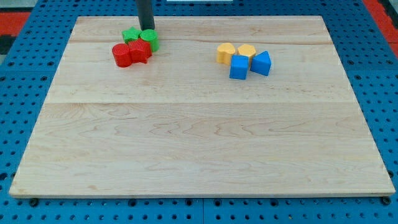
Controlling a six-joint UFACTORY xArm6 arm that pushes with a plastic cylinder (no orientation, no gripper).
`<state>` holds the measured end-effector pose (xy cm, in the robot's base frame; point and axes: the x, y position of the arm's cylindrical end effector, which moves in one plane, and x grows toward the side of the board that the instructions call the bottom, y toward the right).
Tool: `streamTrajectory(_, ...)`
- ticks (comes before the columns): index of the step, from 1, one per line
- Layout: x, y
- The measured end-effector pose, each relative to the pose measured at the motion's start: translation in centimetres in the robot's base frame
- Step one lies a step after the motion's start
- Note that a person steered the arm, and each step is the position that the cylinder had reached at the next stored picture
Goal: Push the green circle left to the blue cube
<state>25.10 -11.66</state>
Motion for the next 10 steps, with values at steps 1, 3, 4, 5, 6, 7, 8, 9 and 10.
streamTrajectory(1, 2.3, 0.0)
streamTrajectory(3, 6.1, 1.5)
streamTrajectory(4, 8.7, 1.8)
streamTrajectory(5, 9.4, 3.7)
streamTrajectory(6, 11.1, 6.0)
streamTrajectory(7, 12.9, 5.4)
streamTrajectory(8, 13.4, 7.0)
streamTrajectory(9, 13.4, 11.8)
streamTrajectory(10, 13.4, 14.5)
